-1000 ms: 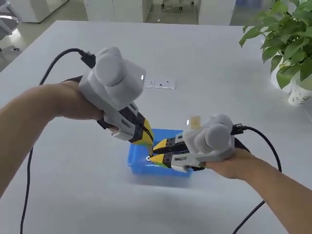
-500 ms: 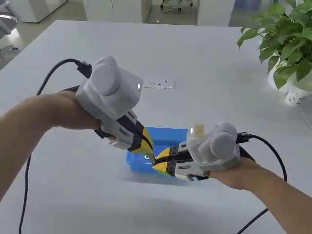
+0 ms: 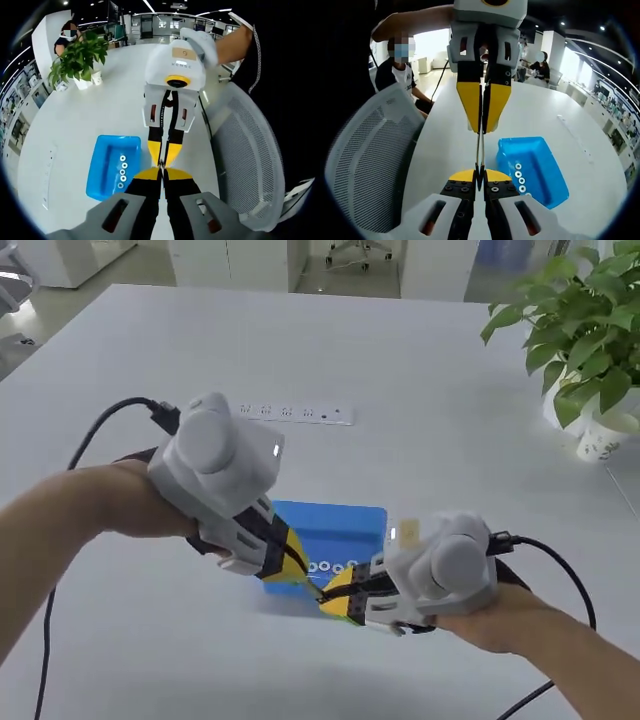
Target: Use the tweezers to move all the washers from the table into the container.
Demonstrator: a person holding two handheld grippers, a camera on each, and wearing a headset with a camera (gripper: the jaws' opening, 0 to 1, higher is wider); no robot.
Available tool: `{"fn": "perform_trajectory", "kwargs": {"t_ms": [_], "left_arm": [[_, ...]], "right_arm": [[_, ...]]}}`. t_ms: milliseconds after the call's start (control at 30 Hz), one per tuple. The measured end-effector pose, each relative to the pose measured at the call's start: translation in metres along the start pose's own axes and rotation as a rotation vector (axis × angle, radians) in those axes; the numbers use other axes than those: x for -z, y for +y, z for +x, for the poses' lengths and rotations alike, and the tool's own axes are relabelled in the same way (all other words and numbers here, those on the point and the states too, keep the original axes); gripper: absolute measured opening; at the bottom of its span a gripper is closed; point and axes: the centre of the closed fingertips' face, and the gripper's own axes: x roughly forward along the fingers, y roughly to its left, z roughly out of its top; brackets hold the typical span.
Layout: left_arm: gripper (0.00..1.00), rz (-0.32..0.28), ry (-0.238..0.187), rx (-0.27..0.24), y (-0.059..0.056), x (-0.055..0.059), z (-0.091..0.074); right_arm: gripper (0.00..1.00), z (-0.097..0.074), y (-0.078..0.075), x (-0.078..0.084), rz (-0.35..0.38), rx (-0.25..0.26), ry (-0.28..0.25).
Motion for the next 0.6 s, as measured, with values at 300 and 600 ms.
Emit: {"fn": "perform_trajectory", "kwargs": {"t_ms": [300,600], "left_arm": [[0.05,0.006,0.024,0.002,-0.01,0.018,0.015],[0.04,0.019,0.068,-0.017,-0.013,0.043,0.027]], "right_arm": [[0.06,0.003,0.013,0.016,-0.04,-0.032,0.07],[0.05,0.009,0.019,0.024,-0.072,-0.05,0.114]]}}
